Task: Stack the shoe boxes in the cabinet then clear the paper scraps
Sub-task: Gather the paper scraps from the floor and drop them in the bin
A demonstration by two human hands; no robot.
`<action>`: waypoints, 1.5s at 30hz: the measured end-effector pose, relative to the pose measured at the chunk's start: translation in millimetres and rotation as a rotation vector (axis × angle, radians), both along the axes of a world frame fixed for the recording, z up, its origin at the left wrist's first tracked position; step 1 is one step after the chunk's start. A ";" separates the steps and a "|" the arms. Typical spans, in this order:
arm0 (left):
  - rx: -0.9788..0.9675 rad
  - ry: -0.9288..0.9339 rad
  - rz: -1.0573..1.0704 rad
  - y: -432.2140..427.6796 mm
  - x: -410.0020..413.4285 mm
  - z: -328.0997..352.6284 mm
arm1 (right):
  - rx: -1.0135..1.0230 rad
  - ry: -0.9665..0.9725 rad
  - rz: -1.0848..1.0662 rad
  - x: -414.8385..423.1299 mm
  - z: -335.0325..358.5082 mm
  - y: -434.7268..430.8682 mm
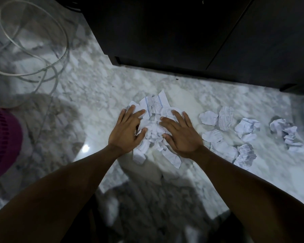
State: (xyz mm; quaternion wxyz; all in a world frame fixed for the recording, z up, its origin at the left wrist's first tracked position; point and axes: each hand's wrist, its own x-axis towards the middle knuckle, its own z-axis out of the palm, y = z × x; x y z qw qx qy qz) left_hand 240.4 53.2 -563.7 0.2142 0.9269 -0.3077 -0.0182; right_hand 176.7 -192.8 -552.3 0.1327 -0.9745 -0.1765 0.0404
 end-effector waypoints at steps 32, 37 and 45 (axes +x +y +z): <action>0.183 -0.046 -0.201 11.1 1.2 -4.0 | 0.126 0.026 -0.104 1.5 -6.6 10.2; 0.130 -0.022 -0.211 11.4 1.4 -2.8 | 0.007 -0.032 -0.210 4.8 -12.0 24.2; 0.012 0.083 -0.227 13.6 5.8 -0.4 | 0.003 -0.085 -0.206 3.9 -12.9 24.3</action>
